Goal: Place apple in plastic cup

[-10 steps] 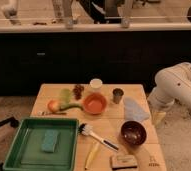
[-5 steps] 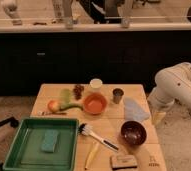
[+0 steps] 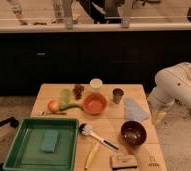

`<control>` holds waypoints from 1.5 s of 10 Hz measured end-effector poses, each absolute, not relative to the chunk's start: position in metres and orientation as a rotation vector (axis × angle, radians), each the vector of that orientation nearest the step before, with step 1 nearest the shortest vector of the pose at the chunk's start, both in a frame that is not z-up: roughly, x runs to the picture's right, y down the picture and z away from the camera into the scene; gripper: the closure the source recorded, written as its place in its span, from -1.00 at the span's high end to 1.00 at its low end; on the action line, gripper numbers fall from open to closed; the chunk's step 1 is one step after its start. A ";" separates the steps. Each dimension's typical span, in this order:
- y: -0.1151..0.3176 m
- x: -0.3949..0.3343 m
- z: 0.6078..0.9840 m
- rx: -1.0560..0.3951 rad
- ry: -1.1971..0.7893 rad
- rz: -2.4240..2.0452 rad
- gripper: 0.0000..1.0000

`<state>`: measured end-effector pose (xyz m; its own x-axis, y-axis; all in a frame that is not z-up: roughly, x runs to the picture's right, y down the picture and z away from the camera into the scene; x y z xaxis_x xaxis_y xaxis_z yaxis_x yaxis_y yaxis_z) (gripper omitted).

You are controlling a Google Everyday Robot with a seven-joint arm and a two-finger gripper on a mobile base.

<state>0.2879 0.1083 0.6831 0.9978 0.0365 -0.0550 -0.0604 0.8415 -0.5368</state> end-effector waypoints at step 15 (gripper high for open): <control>0.121 0.101 0.661 -0.532 0.019 -0.468 0.60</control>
